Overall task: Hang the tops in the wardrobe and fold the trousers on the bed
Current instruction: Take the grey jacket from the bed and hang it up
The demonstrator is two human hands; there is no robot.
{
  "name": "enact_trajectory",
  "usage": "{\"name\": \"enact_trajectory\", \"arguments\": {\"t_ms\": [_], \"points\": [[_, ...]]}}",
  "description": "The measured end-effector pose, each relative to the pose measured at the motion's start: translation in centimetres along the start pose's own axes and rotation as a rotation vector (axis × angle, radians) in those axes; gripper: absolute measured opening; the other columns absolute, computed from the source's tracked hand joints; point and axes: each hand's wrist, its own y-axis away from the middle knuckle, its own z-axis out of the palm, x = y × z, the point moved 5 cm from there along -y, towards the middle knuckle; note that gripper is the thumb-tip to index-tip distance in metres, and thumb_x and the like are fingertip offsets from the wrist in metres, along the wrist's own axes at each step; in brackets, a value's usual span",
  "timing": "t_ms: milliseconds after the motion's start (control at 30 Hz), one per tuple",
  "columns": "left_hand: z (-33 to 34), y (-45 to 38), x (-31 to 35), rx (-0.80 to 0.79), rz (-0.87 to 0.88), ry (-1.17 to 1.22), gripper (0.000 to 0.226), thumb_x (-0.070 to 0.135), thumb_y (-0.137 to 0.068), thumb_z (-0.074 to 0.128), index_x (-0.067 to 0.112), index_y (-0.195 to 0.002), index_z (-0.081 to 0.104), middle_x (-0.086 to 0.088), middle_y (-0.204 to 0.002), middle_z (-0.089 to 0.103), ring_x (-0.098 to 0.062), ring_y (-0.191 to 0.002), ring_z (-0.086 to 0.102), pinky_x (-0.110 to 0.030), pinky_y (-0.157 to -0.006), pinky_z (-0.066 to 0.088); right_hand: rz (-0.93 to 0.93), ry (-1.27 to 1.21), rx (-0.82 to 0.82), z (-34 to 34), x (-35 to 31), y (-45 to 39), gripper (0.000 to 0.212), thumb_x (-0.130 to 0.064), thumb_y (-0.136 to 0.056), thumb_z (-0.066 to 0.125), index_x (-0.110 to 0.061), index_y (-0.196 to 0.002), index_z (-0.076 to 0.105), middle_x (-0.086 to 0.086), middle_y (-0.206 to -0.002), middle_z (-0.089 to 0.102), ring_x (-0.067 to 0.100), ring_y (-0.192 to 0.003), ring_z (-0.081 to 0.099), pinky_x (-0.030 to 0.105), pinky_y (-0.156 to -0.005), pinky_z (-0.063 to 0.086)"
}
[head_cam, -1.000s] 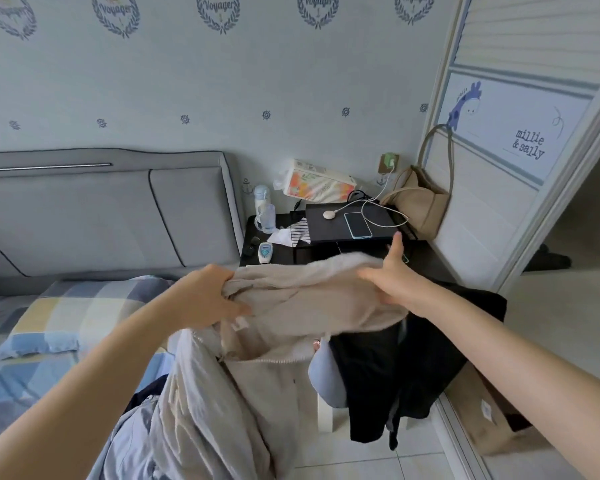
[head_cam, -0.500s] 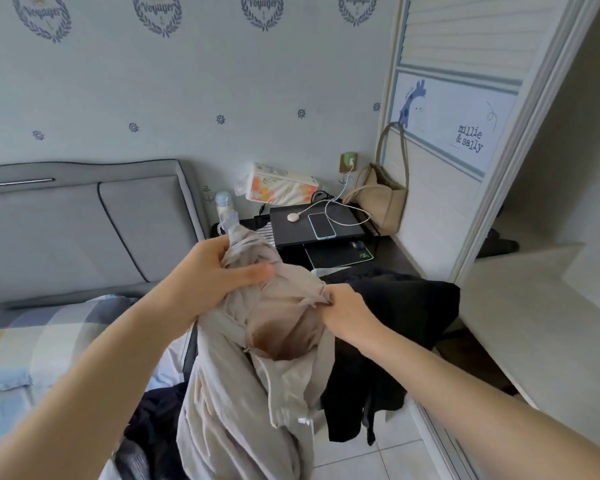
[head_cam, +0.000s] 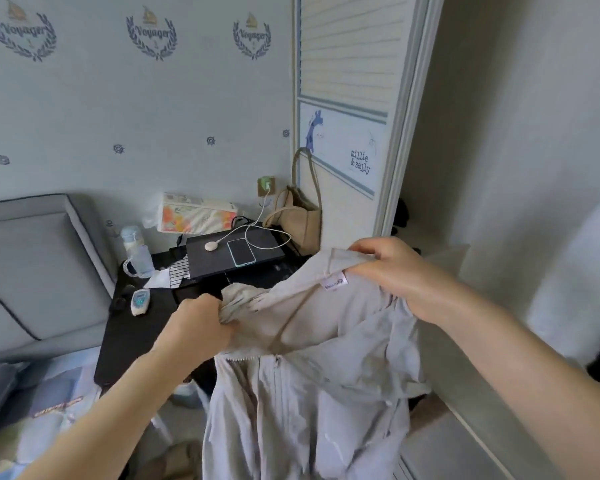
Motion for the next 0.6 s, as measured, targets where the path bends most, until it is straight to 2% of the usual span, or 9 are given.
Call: {"name": "enact_trajectory", "arguments": {"t_ms": [67,133,167,233,300,367,433,500,600], "points": [[1.2,-1.1,2.7,-0.193,-0.044,0.392,0.025,0.021,-0.079,0.076,0.013,-0.062,0.060,0.000,-0.054,0.058,-0.015,-0.054,0.055,-0.023,-0.052,0.046,0.033,0.007,0.053,-3.0,1.0,0.4,0.013,-0.025,-0.080,0.067,-0.029,-0.092,0.070,-0.009,-0.090,0.069,0.006,-0.085,0.063,0.022,-0.072,0.048],[2.6,-1.1,7.0,-0.521,-0.069,0.876,0.013,0.000,-0.075,0.078,0.005,-0.085,0.072,-0.012,-0.082,0.074,-0.025,-0.077,0.072,-0.032,-0.066,0.057,0.063,0.007,0.149,-6.1,2.0,1.0,0.015,-0.027,-0.083,0.064,-0.027,-0.097,0.066,-0.008,-0.095,0.066,0.008,-0.090,0.060,0.025,-0.075,0.046],[3.0,-1.0,9.2,-0.683,-0.048,1.044,0.027,-0.005,-0.075,0.076,0.002,-0.100,0.071,-0.017,-0.100,0.074,-0.030,-0.092,0.072,-0.038,-0.074,0.058,0.072,0.010,0.187,-7.4,2.4,1.3,0.011,-0.027,-0.084,0.063,-0.025,-0.094,0.066,-0.008,-0.089,0.065,0.009,-0.084,0.059,0.024,-0.071,0.044],[3.0,-0.8,13.2,-0.989,0.051,1.205,0.044,-0.004,-0.074,0.074,-0.002,-0.117,0.065,-0.022,-0.120,0.067,-0.035,-0.109,0.066,-0.044,-0.082,0.056,0.097,0.032,0.257,-9.6,3.0,1.9,0.009,-0.030,-0.085,0.062,-0.022,-0.085,0.065,-0.008,-0.077,0.061,0.010,-0.074,0.055,0.024,-0.064,0.039],[2.6,-0.7,16.5,-1.174,0.202,1.153,0.051,0.011,-0.079,0.077,0.005,-0.128,0.061,-0.018,-0.129,0.062,-0.036,-0.120,0.060,-0.049,-0.092,0.052,0.144,0.041,0.318,-11.6,3.5,2.3,0.015,-0.035,-0.086,0.060,-0.022,-0.083,0.064,-0.006,-0.078,0.062,0.012,-0.076,0.057,0.027,-0.068,0.040],[3.0,-1.6,19.9,-1.129,0.282,0.896,0.067,0.040,-0.072,0.084,0.023,-0.132,0.059,-0.003,-0.129,0.065,-0.027,-0.121,0.059,-0.051,-0.099,0.047,0.187,0.003,0.386,-13.9,3.7,2.7,0.021,-0.039,-0.086,0.057,-0.020,-0.078,0.061,-0.004,-0.077,0.060,0.016,-0.075,0.057,0.028,-0.069,0.040],[3.5,-2.3,23.0,-0.910,0.339,0.602,0.074,0.064,-0.057,0.084,0.035,-0.121,0.060,0.013,-0.113,0.070,-0.010,-0.107,0.063,-0.031,-0.088,0.051,0.206,-0.056,0.426,-15.2,3.4,2.6,0.022,-0.037,-0.085,0.053,-0.020,-0.072,0.054,0.000,-0.072,0.049,0.018,-0.068,0.047,0.029,-0.067,0.033],[4.0,-2.9,25.9,-0.712,0.407,0.531,0.043,0.063,-0.067,0.077,0.034,-0.093,0.061,0.016,-0.083,0.071,0.002,-0.077,0.064,-0.010,-0.060,0.045,0.212,-0.017,0.427,-15.8,3.0,2.1,0.025,-0.034,-0.085,0.052,-0.011,-0.077,0.053,0.003,-0.074,0.044,0.016,-0.068,0.043,0.030,-0.068,0.029],[4.0,-6.0,28.5,-0.518,0.460,0.594,0.022,0.041,-0.089,0.066,0.025,-0.076,0.058,0.013,-0.057,0.060,-0.003,-0.055,0.055,-0.013,-0.048,0.040,0.215,0.028,0.499,-18.1,2.6,1.9,0.026,-0.029,-0.081,0.057,-0.004,-0.084,0.060,0.003,-0.074,0.051,0.016,-0.070,0.048,0.030,-0.066,0.035]]}}
